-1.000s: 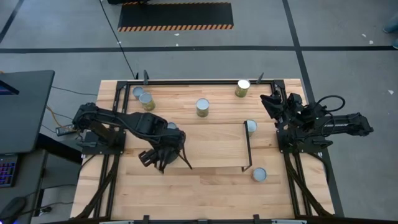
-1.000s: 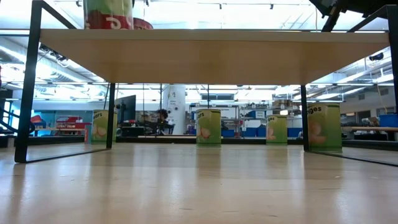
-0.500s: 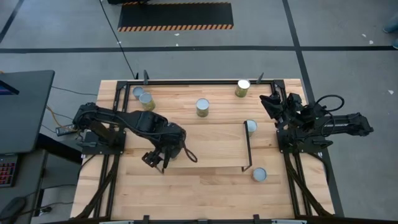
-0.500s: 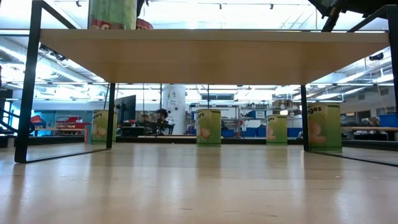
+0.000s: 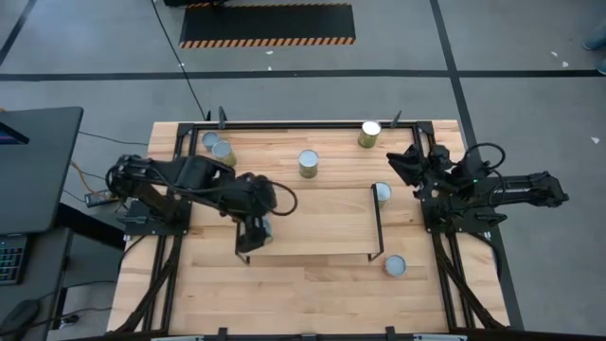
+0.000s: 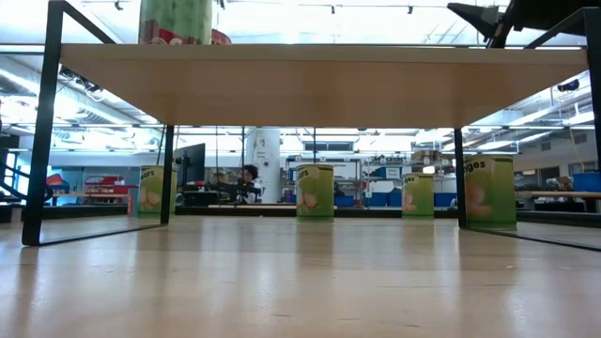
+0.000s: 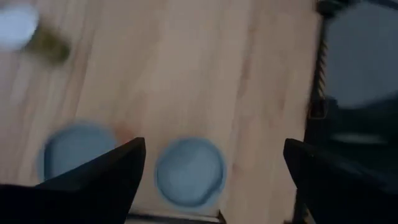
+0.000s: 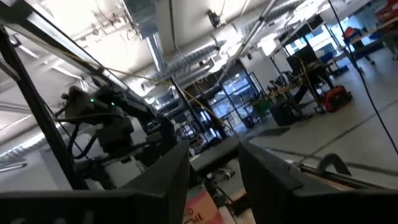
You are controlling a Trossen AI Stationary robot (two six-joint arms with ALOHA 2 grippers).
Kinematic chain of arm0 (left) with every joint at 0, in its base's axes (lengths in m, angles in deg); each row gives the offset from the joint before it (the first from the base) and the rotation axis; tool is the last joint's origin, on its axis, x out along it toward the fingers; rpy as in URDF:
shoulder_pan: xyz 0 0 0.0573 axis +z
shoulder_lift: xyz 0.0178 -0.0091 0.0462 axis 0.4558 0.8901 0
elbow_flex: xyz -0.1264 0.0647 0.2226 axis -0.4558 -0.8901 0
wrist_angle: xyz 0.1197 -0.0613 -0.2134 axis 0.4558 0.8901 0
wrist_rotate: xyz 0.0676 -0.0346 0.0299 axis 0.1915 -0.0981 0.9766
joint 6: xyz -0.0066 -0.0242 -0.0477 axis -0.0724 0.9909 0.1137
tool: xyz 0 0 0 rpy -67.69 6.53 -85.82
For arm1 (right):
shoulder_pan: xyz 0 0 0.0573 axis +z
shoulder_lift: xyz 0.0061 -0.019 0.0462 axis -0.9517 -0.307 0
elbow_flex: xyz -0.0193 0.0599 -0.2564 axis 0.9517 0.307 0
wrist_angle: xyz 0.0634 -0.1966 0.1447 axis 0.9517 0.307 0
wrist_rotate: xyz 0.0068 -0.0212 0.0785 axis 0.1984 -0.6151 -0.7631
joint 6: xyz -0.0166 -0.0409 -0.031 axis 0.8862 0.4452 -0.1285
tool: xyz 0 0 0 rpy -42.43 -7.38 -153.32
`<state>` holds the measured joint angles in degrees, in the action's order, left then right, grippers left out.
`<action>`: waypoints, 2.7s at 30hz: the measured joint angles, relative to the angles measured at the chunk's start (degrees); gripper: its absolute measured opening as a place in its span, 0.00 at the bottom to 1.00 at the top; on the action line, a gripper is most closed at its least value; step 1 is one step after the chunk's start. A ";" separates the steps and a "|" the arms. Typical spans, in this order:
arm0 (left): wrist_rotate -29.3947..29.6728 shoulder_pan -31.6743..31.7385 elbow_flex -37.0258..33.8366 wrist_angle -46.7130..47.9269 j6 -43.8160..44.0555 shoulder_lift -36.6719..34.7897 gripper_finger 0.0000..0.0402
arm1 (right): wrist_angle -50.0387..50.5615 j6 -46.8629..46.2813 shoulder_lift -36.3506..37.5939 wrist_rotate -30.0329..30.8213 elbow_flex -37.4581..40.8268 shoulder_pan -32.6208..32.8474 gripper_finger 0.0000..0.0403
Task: Pick and place cans onto a shelf
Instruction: Put the bottom right large canned oranges on the shelf
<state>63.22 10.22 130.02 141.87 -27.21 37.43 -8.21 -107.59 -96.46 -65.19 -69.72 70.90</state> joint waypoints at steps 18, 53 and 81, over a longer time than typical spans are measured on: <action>15.74 -6.10 -5.91 0.69 26.89 0.79 0.31 | 43.04 8.79 -5.19 -6.71 -21.12 4.39 0.25; 10.46 -6.68 -15.89 -1.23 27.35 0.21 0.03 | 80.18 5.70 -13.51 -5.49 -35.93 7.26 0.24; 30.79 -6.10 14.92 7.58 21.75 -0.29 0.67 | 85.18 38.01 -30.87 -13.46 -30.47 -10.28 0.94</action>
<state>94.01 4.12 144.94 149.45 -5.46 37.15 76.97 -69.58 -127.34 -78.66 -100.19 60.62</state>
